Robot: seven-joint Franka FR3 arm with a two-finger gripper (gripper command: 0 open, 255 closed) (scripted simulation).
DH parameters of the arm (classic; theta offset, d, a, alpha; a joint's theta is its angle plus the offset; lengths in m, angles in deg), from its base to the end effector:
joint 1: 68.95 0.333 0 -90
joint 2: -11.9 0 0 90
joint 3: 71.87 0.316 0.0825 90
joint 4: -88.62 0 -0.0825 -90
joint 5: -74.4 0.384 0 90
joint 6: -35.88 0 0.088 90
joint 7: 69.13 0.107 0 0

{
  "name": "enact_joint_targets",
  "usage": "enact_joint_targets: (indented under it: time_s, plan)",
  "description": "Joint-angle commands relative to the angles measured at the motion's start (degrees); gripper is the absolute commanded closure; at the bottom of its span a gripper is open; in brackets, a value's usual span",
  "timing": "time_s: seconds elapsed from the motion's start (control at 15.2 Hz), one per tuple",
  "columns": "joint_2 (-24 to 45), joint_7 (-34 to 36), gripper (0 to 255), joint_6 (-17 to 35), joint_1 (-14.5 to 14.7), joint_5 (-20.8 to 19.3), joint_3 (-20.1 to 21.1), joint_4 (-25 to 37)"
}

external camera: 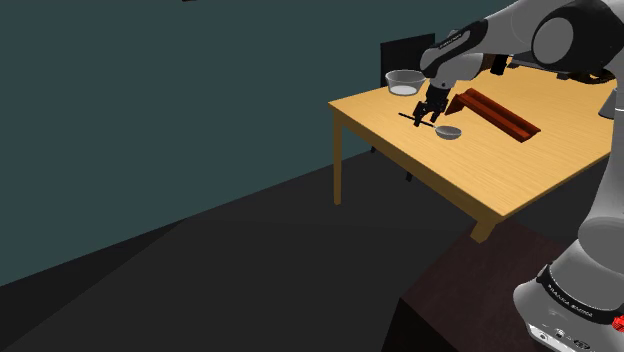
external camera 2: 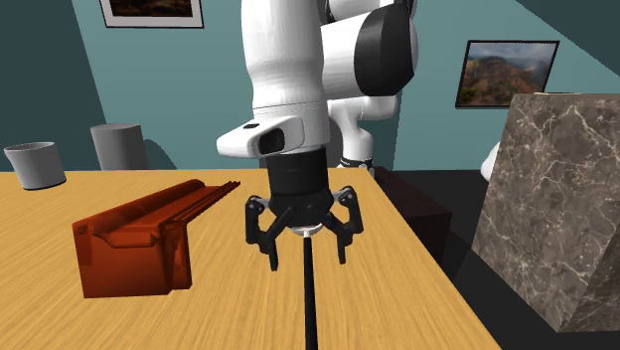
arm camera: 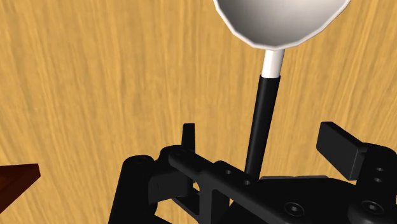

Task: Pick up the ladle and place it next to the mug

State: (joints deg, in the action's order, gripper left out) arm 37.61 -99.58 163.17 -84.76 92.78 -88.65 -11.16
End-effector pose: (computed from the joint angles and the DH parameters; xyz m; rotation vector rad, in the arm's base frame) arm 0.5746 -0.3336 0.3332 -3.0364 0.2962 -0.1829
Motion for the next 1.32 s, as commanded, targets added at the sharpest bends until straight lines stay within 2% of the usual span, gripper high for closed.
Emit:
enact_joint_targets:
  time_s: [0.0, 0.07, 0.13, 0.73, 1.25]
  plan:
    - [0.01, 0.0, 0, 0.01, 0.0, 0.01, 0.0, 0.01]
    - [0.01, 0.0, 0, 0.01, 0.0, 0.0, 0.0, 0.01]
    - [0.01, 0.0, 255, 0.01, 0.0, 0.0, 0.0, 0.01]
    - [0.01, 0.0, 255, 0.01, 0.0, 0.01, 0.0, 0.01]
    - [-2.72, 1.48, 255, -4.81, 0.35, -1.56, -0.72, 2.31]
